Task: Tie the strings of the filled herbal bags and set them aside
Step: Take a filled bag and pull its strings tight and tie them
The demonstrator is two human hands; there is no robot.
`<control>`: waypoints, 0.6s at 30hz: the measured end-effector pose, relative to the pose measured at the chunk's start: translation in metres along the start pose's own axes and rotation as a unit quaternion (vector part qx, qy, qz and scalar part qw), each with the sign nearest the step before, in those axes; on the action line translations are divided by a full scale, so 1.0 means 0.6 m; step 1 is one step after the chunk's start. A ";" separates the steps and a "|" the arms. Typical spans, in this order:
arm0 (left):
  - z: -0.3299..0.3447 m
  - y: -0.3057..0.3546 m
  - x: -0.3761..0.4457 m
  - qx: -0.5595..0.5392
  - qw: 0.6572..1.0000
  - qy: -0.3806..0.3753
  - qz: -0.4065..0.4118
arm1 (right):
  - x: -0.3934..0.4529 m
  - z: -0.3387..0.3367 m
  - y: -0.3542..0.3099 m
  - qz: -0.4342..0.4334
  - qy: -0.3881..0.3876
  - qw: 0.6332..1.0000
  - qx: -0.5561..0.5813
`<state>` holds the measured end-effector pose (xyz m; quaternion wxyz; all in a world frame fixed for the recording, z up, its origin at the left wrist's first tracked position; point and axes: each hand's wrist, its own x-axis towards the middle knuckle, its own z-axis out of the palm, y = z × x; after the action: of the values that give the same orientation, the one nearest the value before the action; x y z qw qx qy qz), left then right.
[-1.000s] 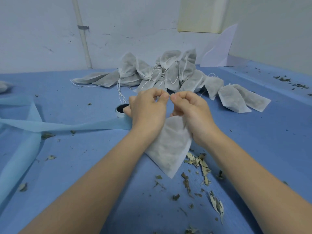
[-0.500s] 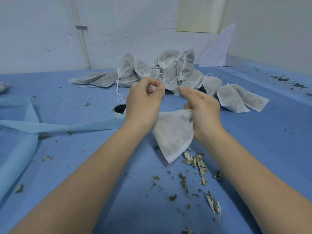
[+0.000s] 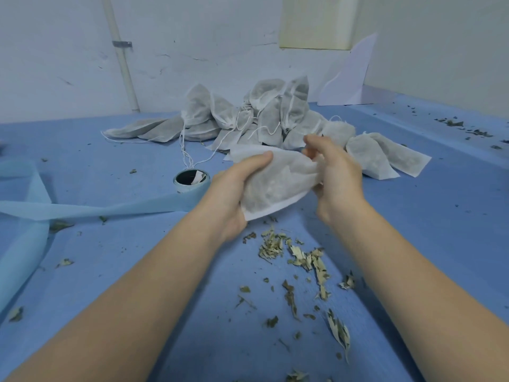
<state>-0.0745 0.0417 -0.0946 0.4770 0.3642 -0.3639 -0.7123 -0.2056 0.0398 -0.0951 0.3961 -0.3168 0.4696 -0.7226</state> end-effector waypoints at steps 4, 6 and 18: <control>-0.005 0.000 0.007 0.005 0.999 0.034 0.014 | -0.012 -0.001 -0.003 -0.120 -0.096 0.980 -0.123; -0.005 0.000 0.008 0.020 0.999 0.045 0.020 | -0.014 -0.004 -0.006 -0.146 -0.155 0.967 -0.138; -0.013 0.012 -0.001 0.041 0.999 -0.013 0.023 | -0.010 -0.024 -0.007 -0.208 -0.253 0.896 -0.298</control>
<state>-0.0646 0.0390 -0.0918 0.4732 0.3654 -0.4075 -0.6902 -0.2157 0.0519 -0.0966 0.2289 -0.6828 0.4702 -0.5101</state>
